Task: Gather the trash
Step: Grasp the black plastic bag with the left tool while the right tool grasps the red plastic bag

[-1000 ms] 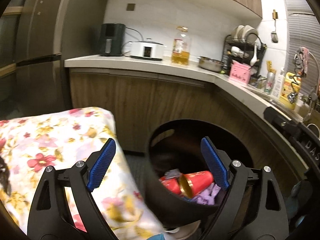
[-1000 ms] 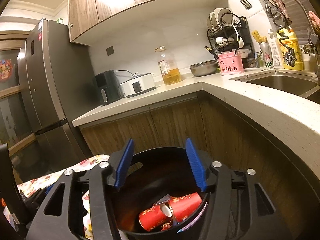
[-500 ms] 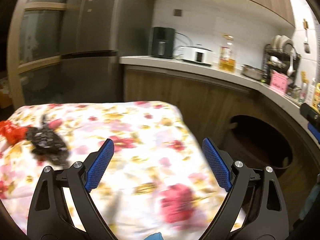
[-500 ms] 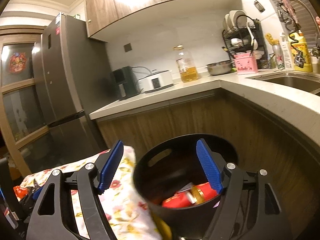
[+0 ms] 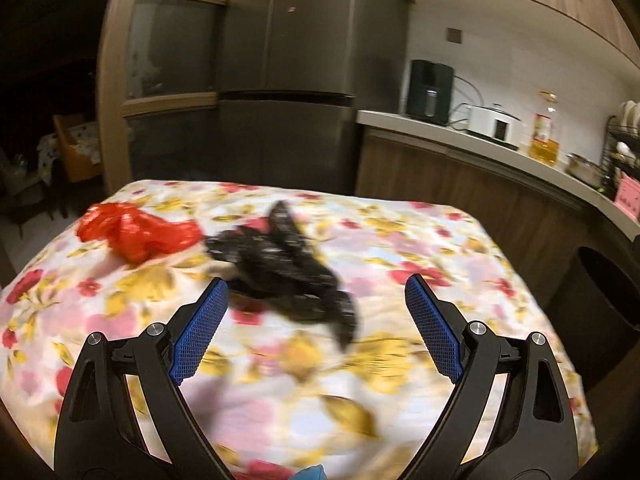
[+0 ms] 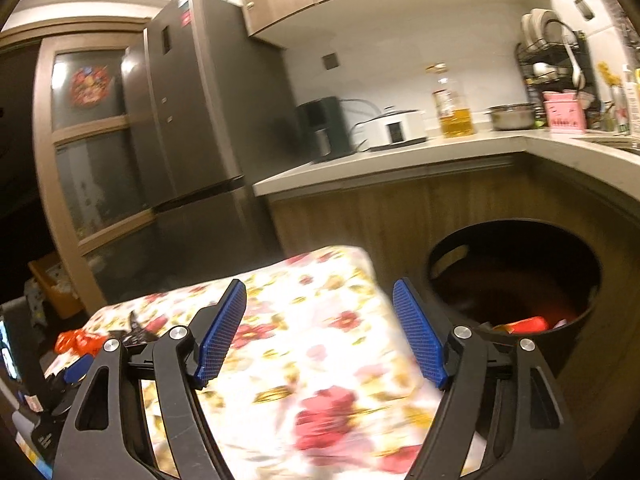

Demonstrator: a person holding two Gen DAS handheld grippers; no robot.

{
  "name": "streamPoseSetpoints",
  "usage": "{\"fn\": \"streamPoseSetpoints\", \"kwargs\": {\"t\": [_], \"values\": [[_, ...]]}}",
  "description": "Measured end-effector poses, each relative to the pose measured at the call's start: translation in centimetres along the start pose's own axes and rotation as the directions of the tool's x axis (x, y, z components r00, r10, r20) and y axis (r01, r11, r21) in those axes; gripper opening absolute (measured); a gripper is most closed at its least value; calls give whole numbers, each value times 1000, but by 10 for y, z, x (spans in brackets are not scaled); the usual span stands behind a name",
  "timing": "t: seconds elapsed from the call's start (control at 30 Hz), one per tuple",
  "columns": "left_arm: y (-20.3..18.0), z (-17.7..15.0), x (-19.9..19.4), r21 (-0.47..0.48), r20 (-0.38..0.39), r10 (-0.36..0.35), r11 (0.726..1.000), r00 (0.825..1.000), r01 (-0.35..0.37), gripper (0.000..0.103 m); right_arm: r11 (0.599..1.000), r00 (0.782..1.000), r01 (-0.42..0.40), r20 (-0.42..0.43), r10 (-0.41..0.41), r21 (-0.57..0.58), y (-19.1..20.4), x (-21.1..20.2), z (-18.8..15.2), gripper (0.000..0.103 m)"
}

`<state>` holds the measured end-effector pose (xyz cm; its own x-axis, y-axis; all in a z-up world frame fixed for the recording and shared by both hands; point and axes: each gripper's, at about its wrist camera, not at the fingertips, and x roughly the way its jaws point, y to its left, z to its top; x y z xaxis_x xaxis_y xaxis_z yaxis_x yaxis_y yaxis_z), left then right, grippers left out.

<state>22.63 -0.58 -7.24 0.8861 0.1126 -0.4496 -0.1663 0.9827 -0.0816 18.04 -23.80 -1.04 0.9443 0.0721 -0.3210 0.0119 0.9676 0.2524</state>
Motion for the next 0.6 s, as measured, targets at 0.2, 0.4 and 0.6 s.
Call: {"fn": "streamPoseSetpoints", "kwargs": {"t": [0.2, 0.4, 0.6], "values": [[29, 7, 20, -38, -13, 40, 998, 999, -40, 88, 999, 999, -35, -24, 34, -12, 32, 20, -9, 74], [31, 17, 53, -44, -44, 30, 999, 999, -32, 88, 998, 998, -63, -34, 62, -29, 52, 35, -11, 74], [37, 19, 84, -64, -128, 2, 998, 992, -11, 81, 996, 997, -73, -32, 71, -47, 66, 47, -10, 74]]}}
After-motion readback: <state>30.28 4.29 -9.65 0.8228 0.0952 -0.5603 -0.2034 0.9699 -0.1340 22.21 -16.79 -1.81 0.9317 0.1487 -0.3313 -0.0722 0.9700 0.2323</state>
